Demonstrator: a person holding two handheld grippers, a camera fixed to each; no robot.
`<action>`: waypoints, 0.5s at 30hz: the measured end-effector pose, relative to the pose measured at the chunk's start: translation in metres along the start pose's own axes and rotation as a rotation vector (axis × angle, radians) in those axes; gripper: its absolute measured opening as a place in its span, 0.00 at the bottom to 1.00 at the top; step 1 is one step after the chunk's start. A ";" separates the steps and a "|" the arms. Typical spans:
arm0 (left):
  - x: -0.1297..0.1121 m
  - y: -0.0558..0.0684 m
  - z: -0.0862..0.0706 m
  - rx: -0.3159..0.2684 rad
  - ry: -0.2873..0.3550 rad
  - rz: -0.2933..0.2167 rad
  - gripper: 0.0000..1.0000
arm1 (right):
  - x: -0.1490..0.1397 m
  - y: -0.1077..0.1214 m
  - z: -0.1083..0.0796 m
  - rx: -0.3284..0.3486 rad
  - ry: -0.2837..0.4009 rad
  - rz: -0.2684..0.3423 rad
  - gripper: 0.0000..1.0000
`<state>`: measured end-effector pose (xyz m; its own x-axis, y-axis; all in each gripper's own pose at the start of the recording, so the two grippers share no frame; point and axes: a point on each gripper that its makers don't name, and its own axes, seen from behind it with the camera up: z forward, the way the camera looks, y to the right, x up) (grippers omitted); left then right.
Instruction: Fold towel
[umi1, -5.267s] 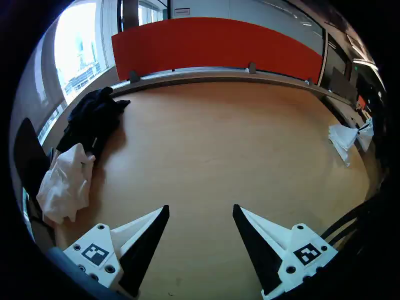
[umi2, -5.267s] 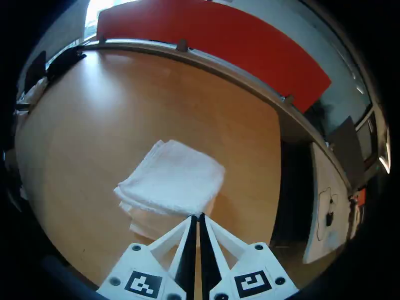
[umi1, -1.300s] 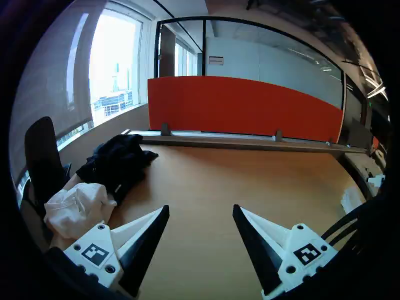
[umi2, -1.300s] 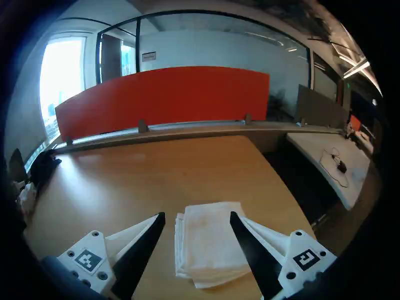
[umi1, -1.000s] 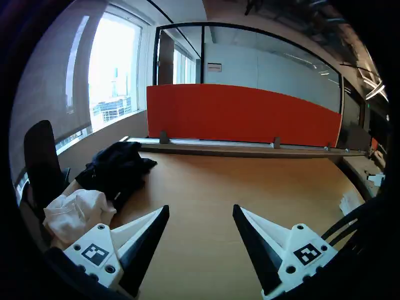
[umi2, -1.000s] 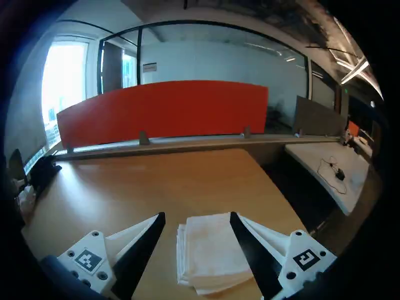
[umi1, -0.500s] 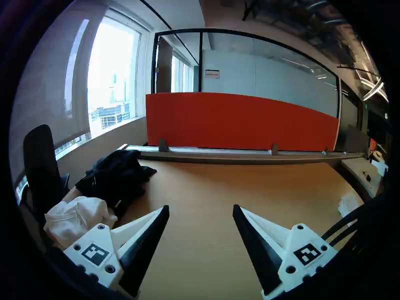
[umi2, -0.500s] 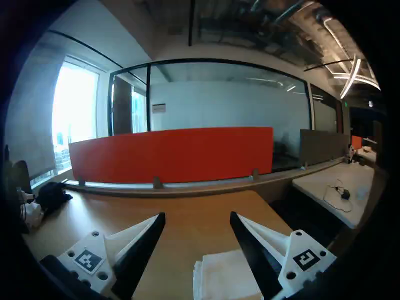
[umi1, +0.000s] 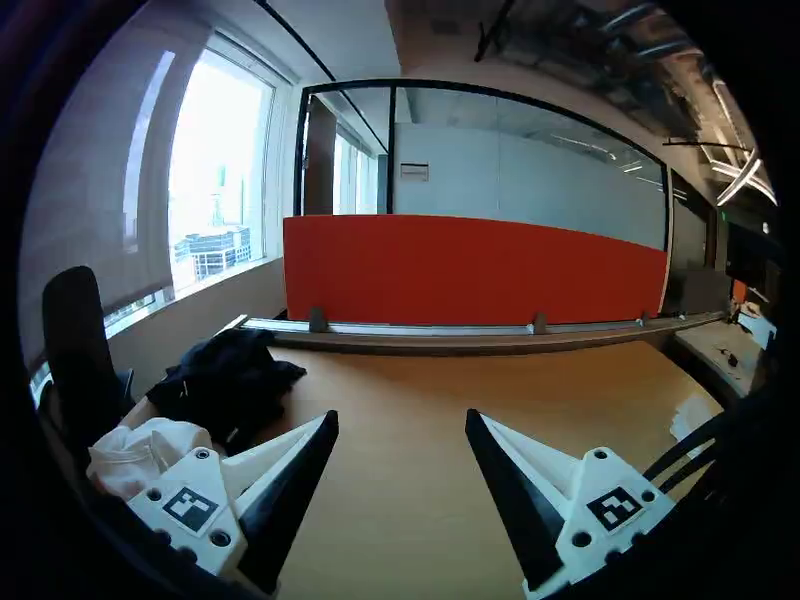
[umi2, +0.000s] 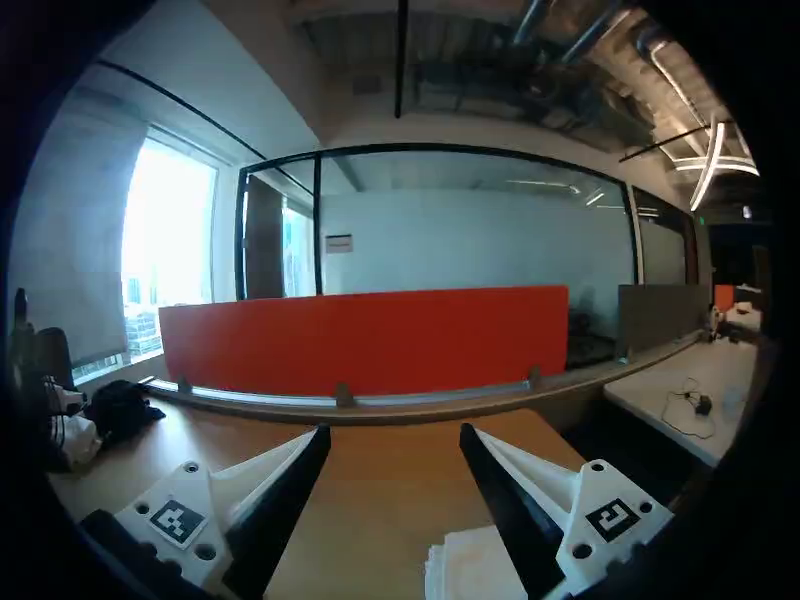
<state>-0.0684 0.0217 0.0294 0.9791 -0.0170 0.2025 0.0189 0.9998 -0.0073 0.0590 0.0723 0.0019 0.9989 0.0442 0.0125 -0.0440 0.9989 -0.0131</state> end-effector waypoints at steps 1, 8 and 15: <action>0.001 0.001 0.000 -0.003 0.005 0.004 0.94 | 0.002 -0.004 0.000 0.002 0.002 -0.004 1.00; 0.010 0.004 -0.002 -0.007 0.040 -0.003 0.94 | 0.008 -0.026 0.001 0.015 0.010 -0.029 1.00; 0.020 0.004 -0.006 -0.008 0.083 -0.018 0.94 | 0.009 -0.038 0.005 0.003 0.015 -0.056 1.00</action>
<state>-0.0479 0.0253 0.0278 0.9920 -0.0361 0.1207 0.0379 0.9992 -0.0121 0.0698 0.0345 0.0070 0.9999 -0.0123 -0.0014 0.0123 0.9999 -0.0096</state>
